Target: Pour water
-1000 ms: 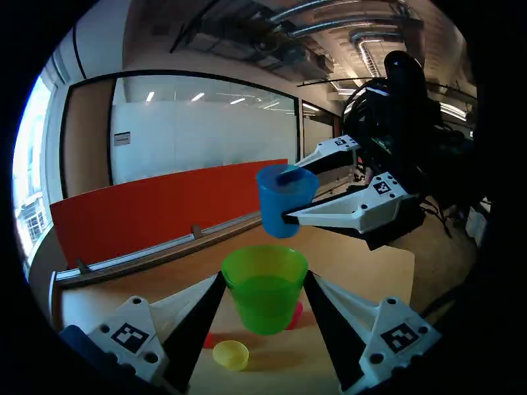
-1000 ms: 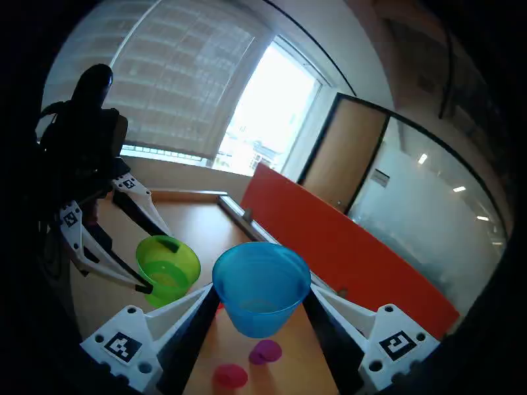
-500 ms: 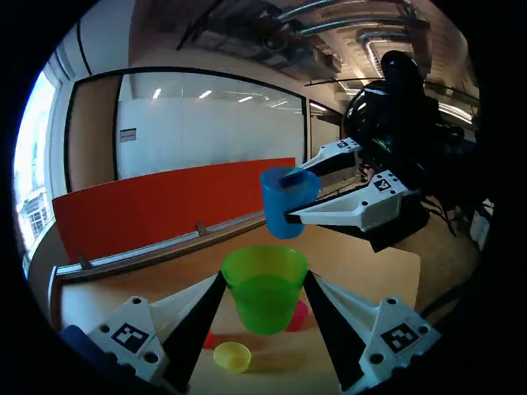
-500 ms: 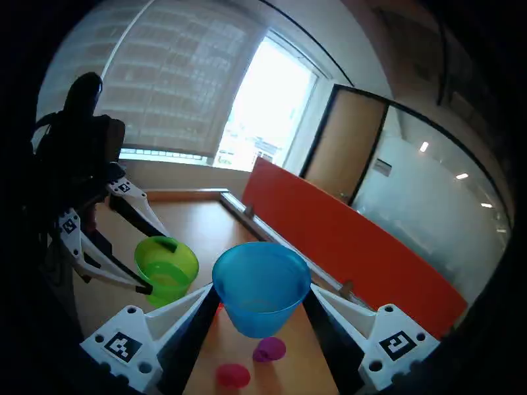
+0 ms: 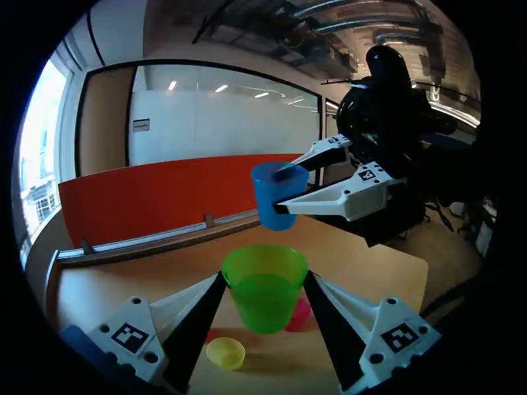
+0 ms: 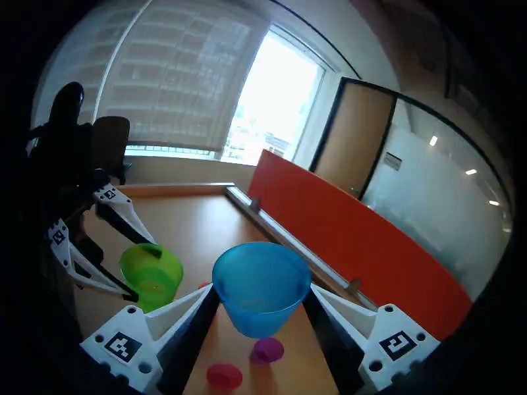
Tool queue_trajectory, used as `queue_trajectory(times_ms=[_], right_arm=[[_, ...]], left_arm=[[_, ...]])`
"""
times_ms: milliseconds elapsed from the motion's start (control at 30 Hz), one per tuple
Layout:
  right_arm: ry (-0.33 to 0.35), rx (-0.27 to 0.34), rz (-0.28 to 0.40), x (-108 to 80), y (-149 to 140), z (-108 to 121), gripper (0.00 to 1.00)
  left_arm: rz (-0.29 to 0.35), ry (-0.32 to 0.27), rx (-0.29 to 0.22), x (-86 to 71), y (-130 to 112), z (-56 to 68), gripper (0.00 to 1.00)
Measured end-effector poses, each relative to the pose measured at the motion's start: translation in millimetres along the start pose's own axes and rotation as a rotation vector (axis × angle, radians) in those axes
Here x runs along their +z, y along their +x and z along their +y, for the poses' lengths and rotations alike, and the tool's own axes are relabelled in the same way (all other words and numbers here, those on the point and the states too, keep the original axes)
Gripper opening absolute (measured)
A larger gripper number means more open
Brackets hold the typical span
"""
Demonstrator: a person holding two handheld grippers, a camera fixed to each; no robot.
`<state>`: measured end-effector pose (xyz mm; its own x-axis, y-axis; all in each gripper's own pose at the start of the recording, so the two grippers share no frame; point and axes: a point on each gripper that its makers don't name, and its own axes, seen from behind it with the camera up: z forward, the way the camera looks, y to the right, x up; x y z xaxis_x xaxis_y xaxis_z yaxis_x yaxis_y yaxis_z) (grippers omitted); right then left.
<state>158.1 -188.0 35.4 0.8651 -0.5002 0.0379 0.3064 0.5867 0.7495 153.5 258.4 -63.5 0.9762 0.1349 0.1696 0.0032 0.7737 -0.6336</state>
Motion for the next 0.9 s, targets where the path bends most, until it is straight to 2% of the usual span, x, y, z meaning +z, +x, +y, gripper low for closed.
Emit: queue_trajectory(times_ms=[500,900], right_arm=[[0.091,0.029,-0.032,45.5,-25.4,9.6,0.89],[0.16,0.045,-0.063,92.6,-47.9,14.1,0.89]], left_arm=[[-0.006,0.057,-0.009,-4.0,1.1,-18.2,0.86],[-0.021,0.101,-0.028,-6.6,-4.2,-30.1,0.86]])
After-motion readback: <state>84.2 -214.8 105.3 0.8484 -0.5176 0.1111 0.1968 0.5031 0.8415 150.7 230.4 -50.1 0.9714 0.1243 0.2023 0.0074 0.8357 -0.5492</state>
